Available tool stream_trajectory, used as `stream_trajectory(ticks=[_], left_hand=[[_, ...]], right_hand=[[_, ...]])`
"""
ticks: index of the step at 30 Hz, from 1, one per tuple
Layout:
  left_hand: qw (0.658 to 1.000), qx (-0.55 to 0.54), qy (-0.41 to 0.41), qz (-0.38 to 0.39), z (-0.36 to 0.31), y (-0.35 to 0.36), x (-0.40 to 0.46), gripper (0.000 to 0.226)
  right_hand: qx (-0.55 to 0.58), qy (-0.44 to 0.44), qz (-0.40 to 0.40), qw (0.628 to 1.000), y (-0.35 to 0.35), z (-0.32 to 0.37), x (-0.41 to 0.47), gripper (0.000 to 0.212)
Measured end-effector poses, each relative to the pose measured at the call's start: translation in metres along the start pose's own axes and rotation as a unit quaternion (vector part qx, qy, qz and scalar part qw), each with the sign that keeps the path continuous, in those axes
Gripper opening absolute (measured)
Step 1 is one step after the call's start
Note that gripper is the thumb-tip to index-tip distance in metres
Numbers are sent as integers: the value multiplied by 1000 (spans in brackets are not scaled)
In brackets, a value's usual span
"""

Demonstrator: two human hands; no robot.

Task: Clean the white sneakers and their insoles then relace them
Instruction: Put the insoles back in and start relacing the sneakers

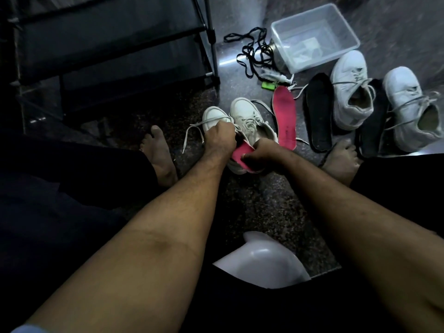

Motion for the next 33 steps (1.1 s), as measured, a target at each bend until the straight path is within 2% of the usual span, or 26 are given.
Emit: stream_trajectory(ticks=[3,6,10,12,17,21,24,25,28,33], left_hand=[[1000,0,17,-2,-1,-3,-2,27],[997,-13,42,-56,0,4,-2,24],[998,11,28,-56,2,11,-5,16],[998,40,49,-10,-2,13,-6,24],[999,26,39,-10,2,12,1,28],[1000,24,19,-1,0,13,3,28],[1000,20,7,3,-1,11,4,30],[1000,18,4,5,-1,11,4,31],[1000,-2,2,-5,0,12,4,29],[999,-34,7,-14,1,12,1,26]], right_hand=[[44,-10,-22,999,4,1,0,40],[61,-5,-31,998,7,4,1,40],[68,-20,-53,996,9,11,7,49],[24,-12,-56,998,12,15,9,48],[6,-14,-90,996,13,27,12,61],[-4,3,-70,998,10,27,10,62],[-32,10,-39,999,7,22,14,79],[-60,15,-15,998,6,20,13,77],[-60,43,68,995,1,6,5,37],[-40,43,97,994,0,-7,6,19]])
Point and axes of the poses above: each hand's wrist, its own x-axis towards the middle knuckle, its own y-axis out of the palm, z = x × y, the point moved 6 cm from there along x, towards the middle knuckle, and after that the axes turned 10 degrees about z, right-handed, at the moved point
